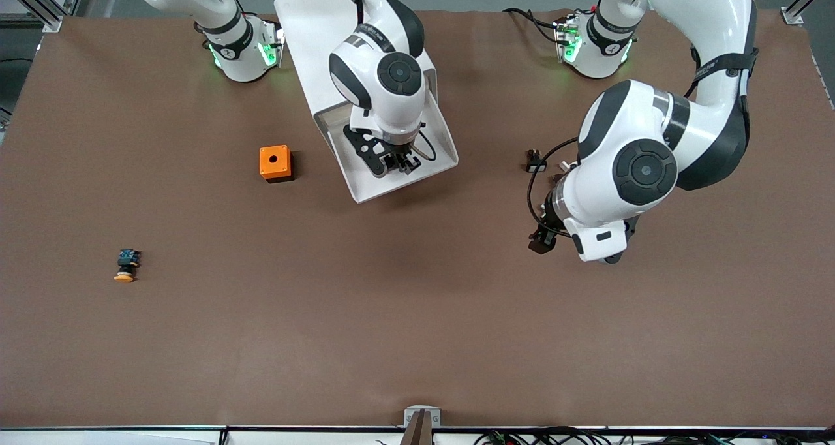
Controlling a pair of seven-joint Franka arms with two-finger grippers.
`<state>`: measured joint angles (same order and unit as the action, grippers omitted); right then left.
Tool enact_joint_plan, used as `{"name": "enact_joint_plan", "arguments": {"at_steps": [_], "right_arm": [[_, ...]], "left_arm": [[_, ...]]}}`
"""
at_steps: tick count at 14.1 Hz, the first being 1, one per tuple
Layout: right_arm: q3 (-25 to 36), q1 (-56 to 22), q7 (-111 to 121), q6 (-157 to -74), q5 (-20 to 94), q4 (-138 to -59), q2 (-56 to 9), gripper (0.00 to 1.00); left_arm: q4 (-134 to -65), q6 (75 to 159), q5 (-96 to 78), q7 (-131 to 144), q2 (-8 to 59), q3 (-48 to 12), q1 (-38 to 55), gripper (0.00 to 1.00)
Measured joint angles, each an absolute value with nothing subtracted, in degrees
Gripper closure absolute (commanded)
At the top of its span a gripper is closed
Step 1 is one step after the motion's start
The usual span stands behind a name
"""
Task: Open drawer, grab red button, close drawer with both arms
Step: 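Grasp the red button with the right gripper and lift it out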
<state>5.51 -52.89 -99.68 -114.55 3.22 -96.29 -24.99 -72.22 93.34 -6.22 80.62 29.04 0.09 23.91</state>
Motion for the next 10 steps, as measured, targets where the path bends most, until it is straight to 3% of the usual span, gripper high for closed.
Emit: {"name": "enact_joint_plan", "arguments": {"at_steps": [4,10], "right_arm": [[5.8,-52.8,-99.7,-112.9,3.2,-93.5,-25.0,1.00],[6.9,-44.2,-80.9,-99.4,3.2,-83.4,-22.3,1.00]], "left_arm": [[-72.2,93.3,-6.2,72.8,28.2,0.2,23.7,0.01],[-72.7,93.3,-6.2,66.8,28.2,0.2,23.9,0.01]]}}
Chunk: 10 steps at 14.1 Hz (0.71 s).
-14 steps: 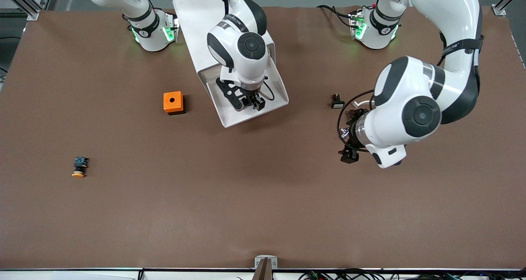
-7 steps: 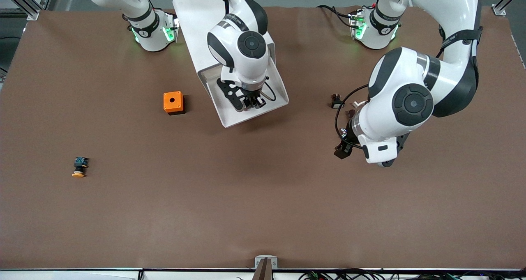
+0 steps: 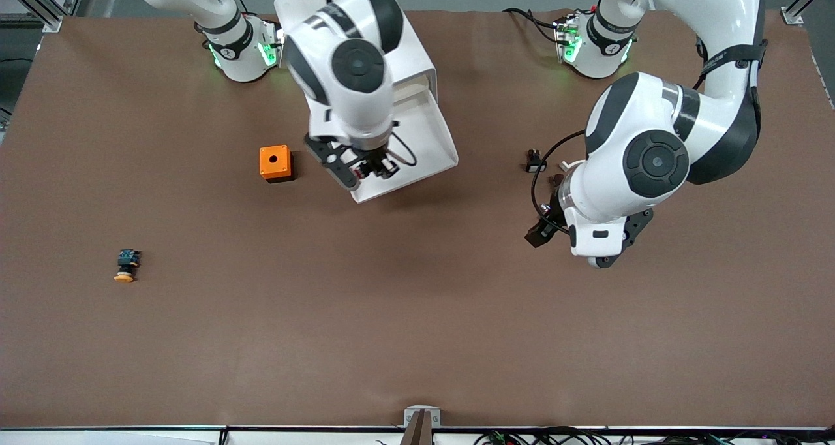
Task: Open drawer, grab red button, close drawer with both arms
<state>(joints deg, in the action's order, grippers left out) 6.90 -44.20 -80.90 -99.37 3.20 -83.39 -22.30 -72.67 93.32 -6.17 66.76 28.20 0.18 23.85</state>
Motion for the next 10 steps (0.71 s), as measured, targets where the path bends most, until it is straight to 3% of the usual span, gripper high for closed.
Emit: {"name": "enact_joint_plan", "arguments": {"at_steps": [6,10], "right_arm": [[7.4,-28.2,-50.1,-100.2,3.2,-84.6,-18.8,1.00],[7.4,-19.9,-33.2,-106.3,3.3,-92.9,-16.9,1.00]], "left_arm": [[-73.5,92.1,-6.2,64.2,28.2,0.0,24.5,0.01],[-74.3,93.1,-6.2,62.7,29.4,-0.4,27.9,0.01]]}}
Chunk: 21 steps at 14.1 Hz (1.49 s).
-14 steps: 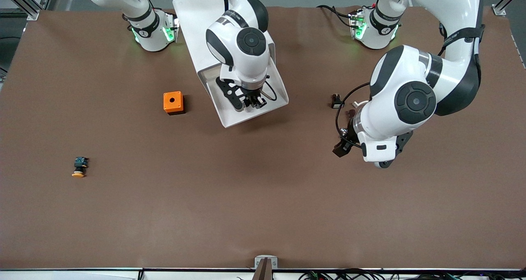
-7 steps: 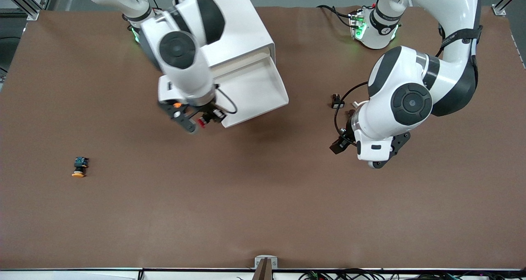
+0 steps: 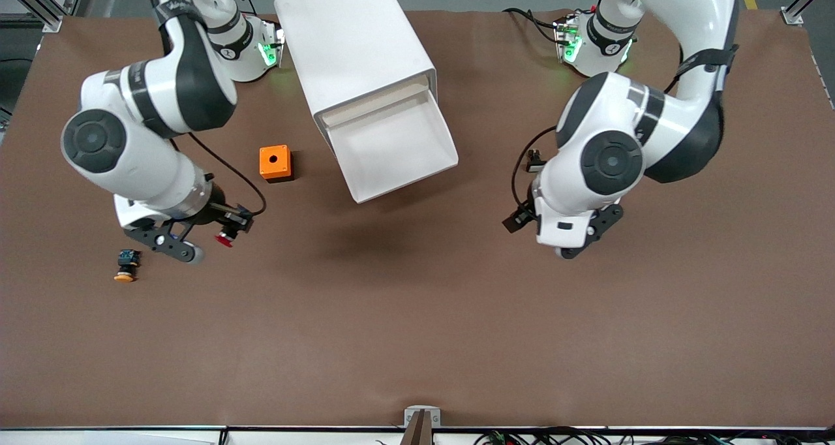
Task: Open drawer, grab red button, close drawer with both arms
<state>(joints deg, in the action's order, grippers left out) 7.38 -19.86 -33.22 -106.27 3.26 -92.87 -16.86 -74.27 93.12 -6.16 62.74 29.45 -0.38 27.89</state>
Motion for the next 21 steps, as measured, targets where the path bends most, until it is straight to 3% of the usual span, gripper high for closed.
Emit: {"name": "enact_joint_plan", "arguments": {"at_steps": [8,13,21], "right_arm": [[7.4,-7.0,-8.6,-123.4,3.1,-109.0,-17.2,1.00],[7.3,-3.5,0.3,-130.6,3.0,-110.5,-21.3,1.00],[7.3,3.4,13.9,-147.6,0.7,-110.7,-32.3,1.00]], "left_arm": [[-74.8,106.9,-6.2,58.6,38.8,-1.3,40.1,0.01],[-74.8,108.7,-6.2,56.5,40.5,-1.4,46.1,0.01],[-74.9,108.9,-6.4,55.3,40.8,-4.9,46.9,0.01]]}}
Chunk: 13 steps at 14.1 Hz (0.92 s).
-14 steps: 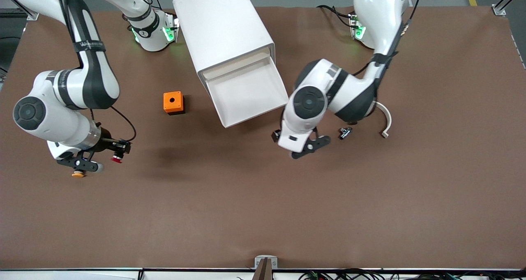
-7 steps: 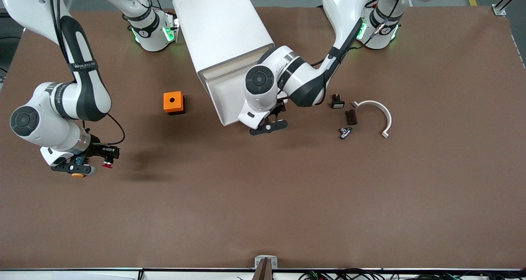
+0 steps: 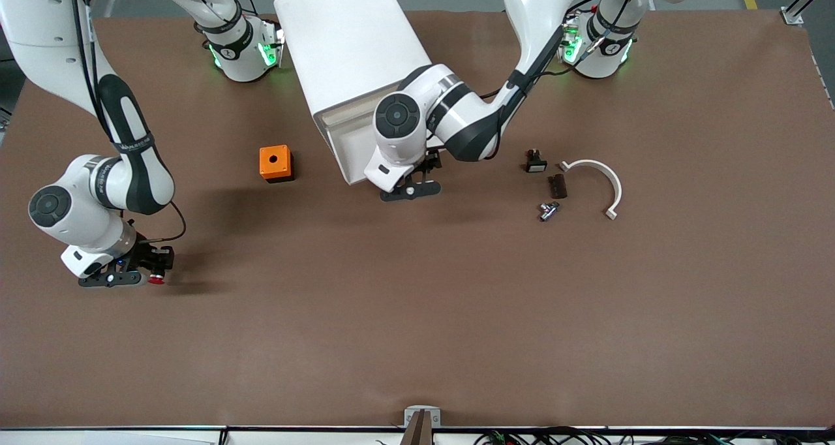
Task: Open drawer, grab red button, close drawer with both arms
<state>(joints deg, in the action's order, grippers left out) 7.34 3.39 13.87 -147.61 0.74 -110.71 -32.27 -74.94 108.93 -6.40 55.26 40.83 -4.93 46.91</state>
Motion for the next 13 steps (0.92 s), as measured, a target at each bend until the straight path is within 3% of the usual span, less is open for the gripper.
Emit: {"name": "enact_joint_plan", "arguments": {"at_steps": [13], "right_arm": [[6.5,4.2,13.1,-147.3,0.7,-110.8,-33.8,0.97]], "left_arm": [[-77.4,108.9,-18.7,56.2,41.0,-9.7,48.0,0.00]]}}
